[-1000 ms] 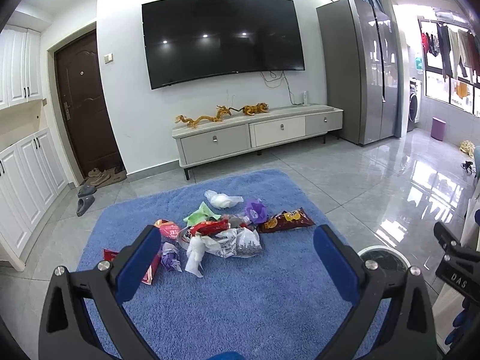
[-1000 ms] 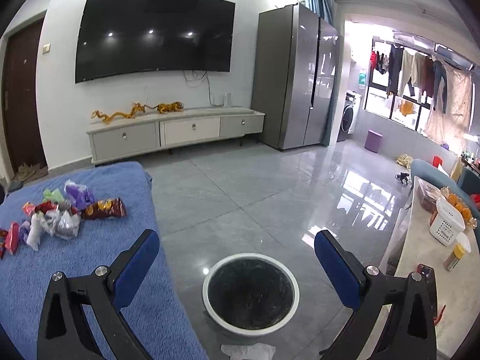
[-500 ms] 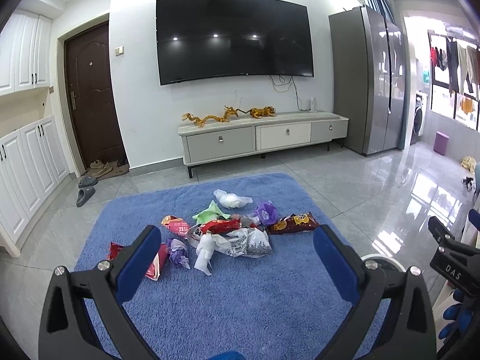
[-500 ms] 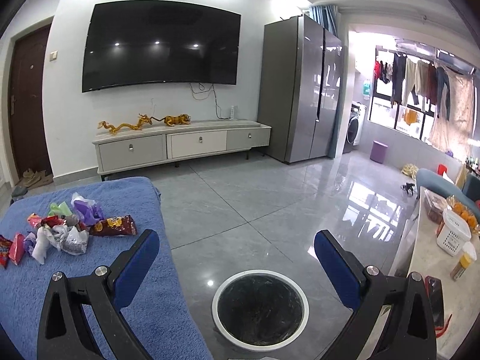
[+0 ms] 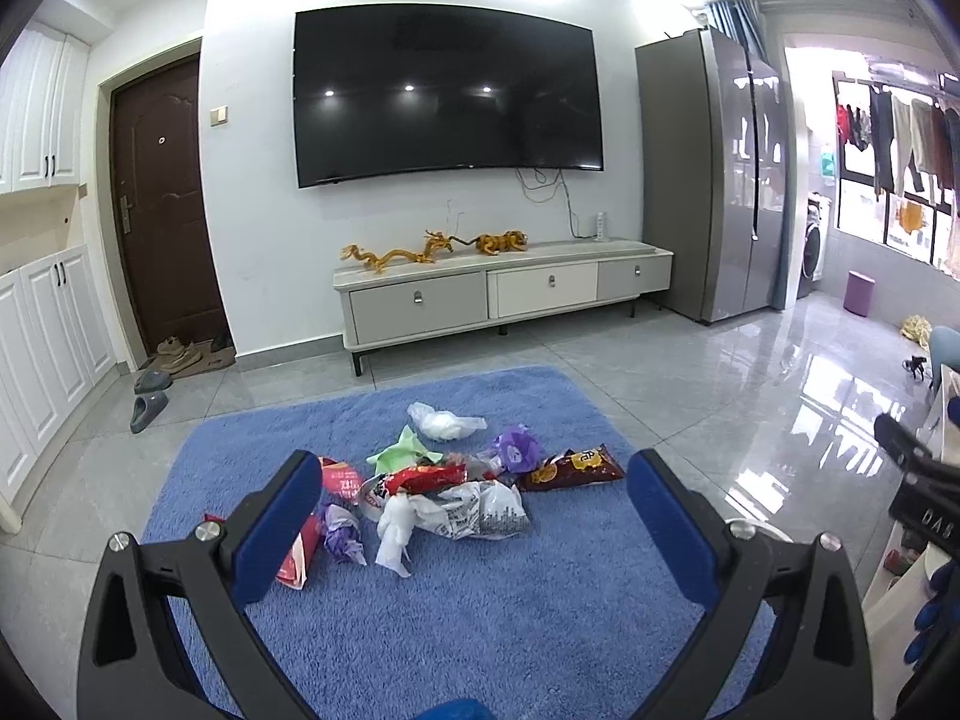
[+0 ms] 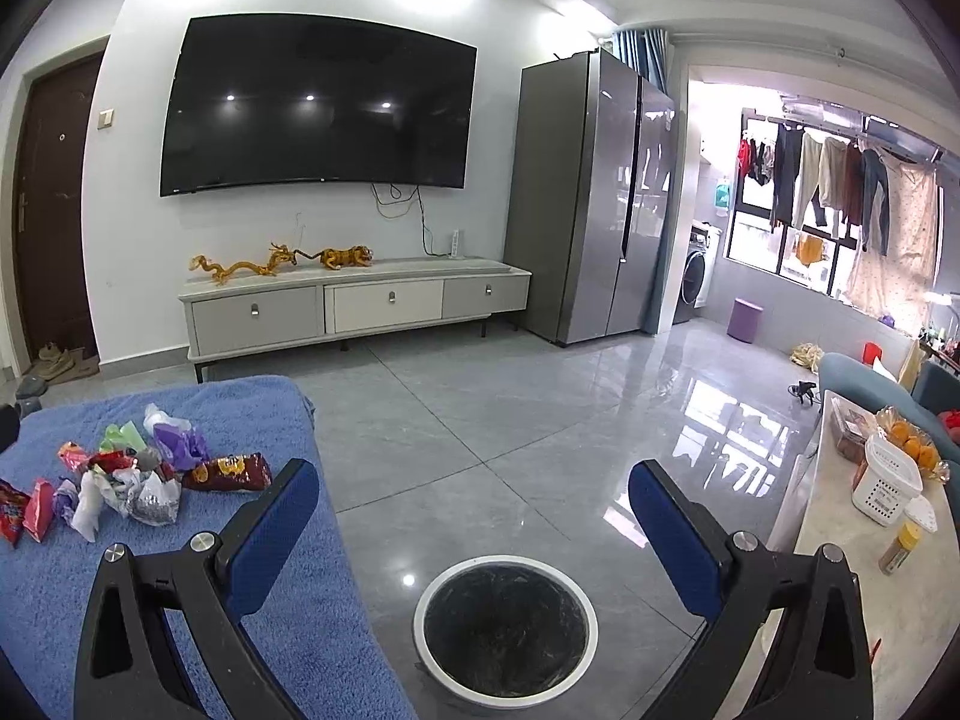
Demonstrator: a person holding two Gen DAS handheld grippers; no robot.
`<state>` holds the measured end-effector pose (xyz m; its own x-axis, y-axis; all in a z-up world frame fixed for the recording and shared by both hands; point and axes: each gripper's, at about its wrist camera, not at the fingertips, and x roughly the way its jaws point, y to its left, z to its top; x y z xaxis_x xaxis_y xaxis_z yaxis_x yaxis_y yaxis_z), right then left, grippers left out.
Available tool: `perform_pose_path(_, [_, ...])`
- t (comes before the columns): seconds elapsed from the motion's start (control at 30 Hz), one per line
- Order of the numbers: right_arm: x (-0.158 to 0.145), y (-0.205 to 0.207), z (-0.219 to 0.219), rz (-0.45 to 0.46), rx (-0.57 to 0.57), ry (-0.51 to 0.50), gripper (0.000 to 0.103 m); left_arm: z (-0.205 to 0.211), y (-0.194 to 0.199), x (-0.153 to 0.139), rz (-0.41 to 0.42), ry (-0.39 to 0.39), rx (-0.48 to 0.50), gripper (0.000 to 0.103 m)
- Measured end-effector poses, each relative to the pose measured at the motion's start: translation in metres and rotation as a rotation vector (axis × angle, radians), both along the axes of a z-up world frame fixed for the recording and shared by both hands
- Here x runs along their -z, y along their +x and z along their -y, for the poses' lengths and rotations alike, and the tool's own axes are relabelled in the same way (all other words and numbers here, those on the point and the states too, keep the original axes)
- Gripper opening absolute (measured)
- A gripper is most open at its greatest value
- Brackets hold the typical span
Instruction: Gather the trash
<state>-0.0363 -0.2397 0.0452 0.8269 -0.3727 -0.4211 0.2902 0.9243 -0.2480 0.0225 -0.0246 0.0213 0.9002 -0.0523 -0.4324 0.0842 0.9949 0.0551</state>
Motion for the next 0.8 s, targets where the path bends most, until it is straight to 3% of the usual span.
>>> perform_pose_path(0.43, [0.002,0.038,0.014,-0.005,-0.027,0.040,0.103,-0.015,0.034,0.010,-0.051,-0.011,-0.037,0.102])
perform_pose_path(0.8, [0.021,0.065,0.030,-0.080,-0.045,0.086,0.103,-0.019,0.059,0.024,-0.091,-0.007,-0.042,0.102])
